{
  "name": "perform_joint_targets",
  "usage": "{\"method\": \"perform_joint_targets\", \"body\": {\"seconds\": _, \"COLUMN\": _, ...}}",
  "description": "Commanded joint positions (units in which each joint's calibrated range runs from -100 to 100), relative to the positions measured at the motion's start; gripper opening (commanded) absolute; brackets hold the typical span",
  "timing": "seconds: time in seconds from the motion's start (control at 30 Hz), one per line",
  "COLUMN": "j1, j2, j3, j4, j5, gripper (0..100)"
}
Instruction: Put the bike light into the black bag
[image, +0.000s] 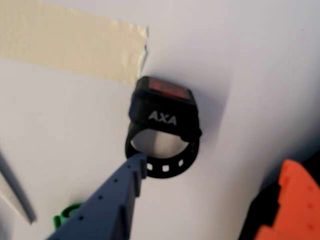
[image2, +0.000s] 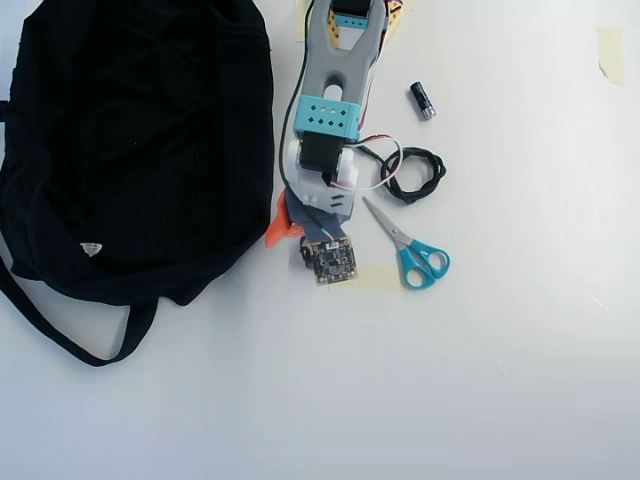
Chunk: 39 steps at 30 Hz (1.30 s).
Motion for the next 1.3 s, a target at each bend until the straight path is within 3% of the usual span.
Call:
{"method": "perform_joint_targets", "body": {"seconds": 0.0, "j1": 0.13, "j2": -0.80, "j3": -2.36, "j4": -0.88, "j5": 0.27, "gripper": 34}}
{"method": "perform_joint_targets", "body": {"seconds": 1.27, "j1": 1.33, "j2": 6.83, "j3": -2.18, "j4": -8.12, "j5": 1.58, "gripper": 27}}
